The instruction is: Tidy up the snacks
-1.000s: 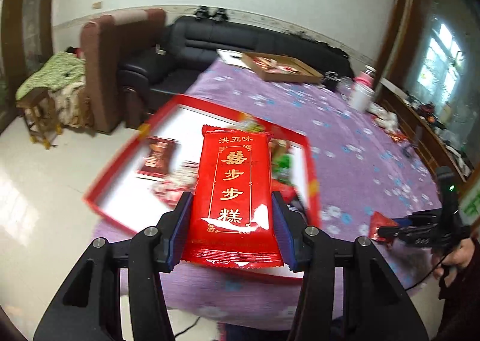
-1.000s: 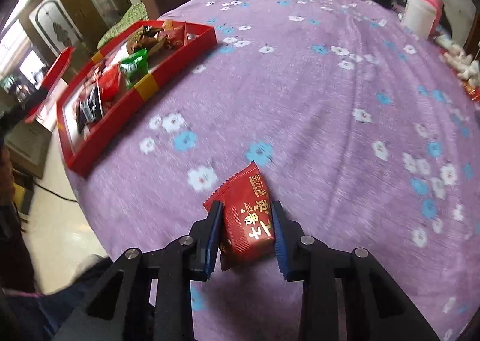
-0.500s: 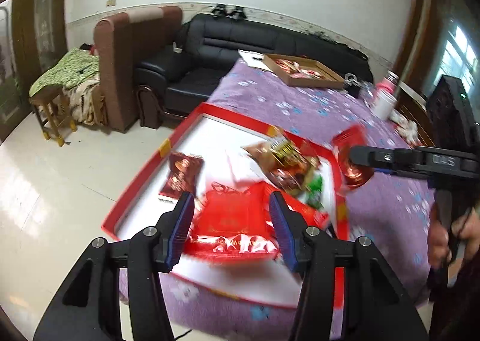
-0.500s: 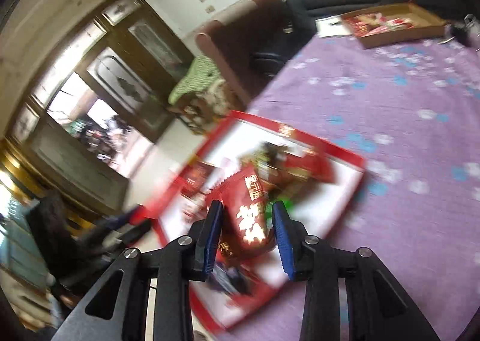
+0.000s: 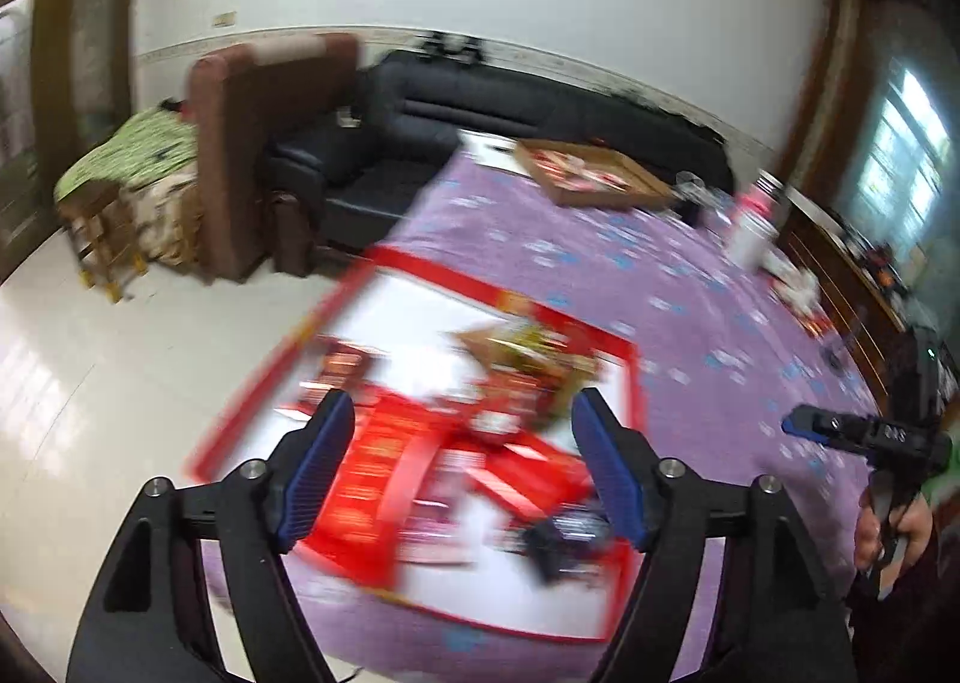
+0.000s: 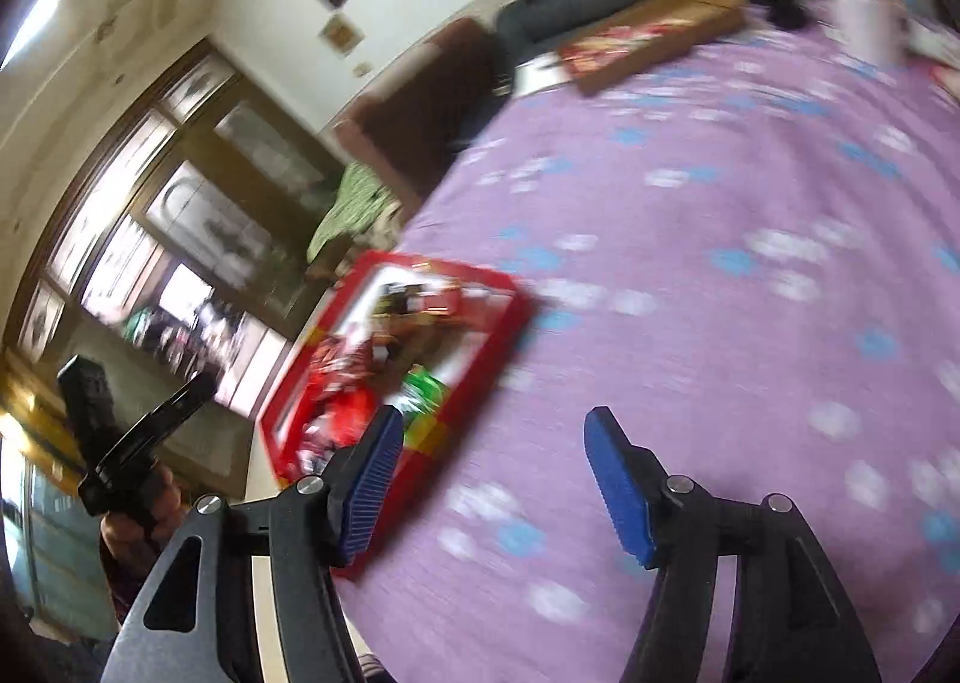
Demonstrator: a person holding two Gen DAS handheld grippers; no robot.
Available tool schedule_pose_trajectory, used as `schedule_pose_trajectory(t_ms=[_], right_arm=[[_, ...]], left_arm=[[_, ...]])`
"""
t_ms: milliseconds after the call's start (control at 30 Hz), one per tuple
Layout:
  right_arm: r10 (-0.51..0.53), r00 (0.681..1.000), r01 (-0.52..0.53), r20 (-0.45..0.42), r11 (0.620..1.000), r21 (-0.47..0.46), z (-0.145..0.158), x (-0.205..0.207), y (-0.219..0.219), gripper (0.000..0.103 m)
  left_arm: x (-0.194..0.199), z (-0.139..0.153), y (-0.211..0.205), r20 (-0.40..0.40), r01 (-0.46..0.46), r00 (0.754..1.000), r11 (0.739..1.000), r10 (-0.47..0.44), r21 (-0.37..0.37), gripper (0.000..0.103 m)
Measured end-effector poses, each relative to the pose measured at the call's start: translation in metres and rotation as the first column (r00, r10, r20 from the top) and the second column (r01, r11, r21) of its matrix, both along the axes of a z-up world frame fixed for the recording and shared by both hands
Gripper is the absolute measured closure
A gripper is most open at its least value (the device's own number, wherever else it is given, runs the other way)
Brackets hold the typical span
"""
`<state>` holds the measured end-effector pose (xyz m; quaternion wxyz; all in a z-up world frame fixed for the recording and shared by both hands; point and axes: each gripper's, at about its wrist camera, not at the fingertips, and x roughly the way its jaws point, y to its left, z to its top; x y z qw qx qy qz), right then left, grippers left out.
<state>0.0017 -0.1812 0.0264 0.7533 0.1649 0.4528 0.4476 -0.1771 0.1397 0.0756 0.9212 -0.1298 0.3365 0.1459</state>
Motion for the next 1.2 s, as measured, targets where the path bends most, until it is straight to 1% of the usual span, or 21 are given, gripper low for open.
schedule_pose_trajectory(t_ms=[33, 67, 100, 167, 233, 300, 333, 400, 433, 467, 500, 567, 633, 667, 733, 767, 833, 1000, 1100, 1167, 1200], right_arm=[[-0.039, 0.999, 0.039, 0.003, 0.999, -0.017, -0.003, 0.001, -0.021, 0.037], [-0.078, 0.997, 0.078, 0.016, 0.996, -0.041, -0.005, 0.002, -0.036, 0.036], [-0.124, 0.992, 0.127, 0.033, 0.99, -0.07, -0.006, 0.002, -0.054, 0.031], [-0.202, 0.978, 0.207, 0.061, 0.972, -0.111, -0.006, 0.002, -0.083, 0.027], [-0.248, 0.964, 0.259, 0.09, 0.956, -0.136, -0.004, 0.002, -0.104, 0.026], [-0.281, 0.95, 0.3, 0.133, 0.942, -0.151, -0.002, -0.003, -0.123, 0.026], [-0.286, 0.946, 0.308, 0.153, 0.938, -0.156, -0.001, -0.006, -0.128, 0.026], [-0.284, 0.934, 0.323, 0.219, 0.931, -0.172, 0.004, -0.02, -0.134, 0.026], [-0.284, 0.927, 0.33, 0.244, 0.927, -0.176, 0.006, -0.024, -0.134, 0.026], [-0.278, 0.915, 0.339, 0.292, 0.923, -0.183, 0.008, -0.032, -0.133, 0.026], [-0.275, 0.907, 0.343, 0.319, 0.922, -0.182, 0.01, -0.037, -0.134, 0.026], [-0.278, 0.875, 0.363, 0.396, 0.918, -0.158, 0.016, -0.052, -0.13, 0.026], [-0.291, 0.848, 0.374, 0.443, 0.921, -0.112, 0.018, -0.065, -0.125, 0.021], [-0.307, 0.829, 0.386, 0.467, 0.919, -0.082, 0.019, -0.072, -0.122, 0.016], [-0.339, 0.782, 0.413, 0.523, 0.91, -0.028, 0.022, -0.086, -0.115, 0.01], [-0.342, 0.761, 0.414, 0.551, 0.91, -0.008, 0.023, -0.092, -0.11, 0.003], [-0.351, 0.724, 0.428, 0.593, 0.904, 0.013, 0.025, -0.103, -0.099, 0.0], [-0.325, 0.748, 0.398, 0.579, 0.917, 0.001, 0.028, -0.109, -0.074, 0.0], [-0.315, 0.751, 0.384, 0.58, 0.923, 0.004, 0.029, -0.113, -0.062, 0.0], [-0.271, 0.76, 0.352, 0.59, 0.936, -0.024, 0.03, -0.118, -0.049, 0.0], [-0.248, 0.756, 0.338, 0.605, 0.941, -0.036, 0.03, -0.122, -0.042, 0.0]], left_arm=[[0.01, -0.001, -0.021, -0.008, 0.044, 0.999, 0.999, -0.044, 0.011, 0.025], [0.017, -0.002, -0.036, -0.013, 0.073, 0.997, 0.997, -0.072, 0.017, 0.02], [0.025, -0.003, -0.05, -0.016, 0.098, 0.995, 0.995, -0.098, 0.02, 0.019], [0.045, -0.008, -0.083, -0.03, 0.153, 0.988, 0.988, -0.153, 0.015, 0.019], [0.064, -0.012, -0.111, -0.041, 0.186, 0.982, 0.982, -0.185, 0.022, 0.019], [0.074, -0.015, -0.133, -0.031, 0.178, 0.984, 0.981, -0.176, 0.079, 0.019], [0.078, -0.016, -0.145, -0.025, 0.16, 0.987, 0.979, -0.159, 0.129, 0.019], [0.081, -0.017, -0.158, -0.012, 0.132, 0.991, 0.973, -0.133, 0.19, 0.019], [0.082, -0.017, -0.167, -0.008, 0.106, 0.994, 0.966, -0.107, 0.237, 0.019], [0.083, -0.018, -0.172, -0.003, 0.09, 0.996, 0.958, -0.093, 0.271, 0.019], [0.083, -0.018, -0.175, 0.002, 0.084, 0.996, 0.953, -0.088, 0.29, 0.019], [0.081, -0.018, -0.18, 0.008, 0.081, 0.996, 0.952, -0.087, 0.294, 0.019], [0.078, -0.02, -0.182, 0.006, 0.078, 0.997, 0.955, -0.083, 0.285, 0.019], [0.077, -0.022, -0.183, 0.003, 0.072, 0.997, 0.954, -0.077, 0.292, 0.019], [0.072, -0.024, -0.184, -0.009, 0.064, 0.998, 0.949, -0.064, 0.31, 0.019], [0.07, -0.025, -0.183, -0.015, 0.06, 0.998, 0.947, -0.058, 0.314, 0.019], [0.065, -0.028, -0.18, -0.024, 0.049, 0.999, 0.949, -0.044, 0.31, 0.019], [0.047, -0.031, -0.162, -0.02, 0.004, 1.0, 0.959, 0.001, 0.283, 0.019], [0.037, -0.035, -0.148, -0.014, -0.027, 0.999, 0.963, 0.032, 0.268, 0.019], [0.032, -0.039, -0.141, -0.022, -0.043, 0.998, 0.963, 0.051, 0.267, 0.019], [0.03, -0.041, -0.137, -0.027, -0.052, 0.998, 0.962, 0.061, 0.268, 0.019]])
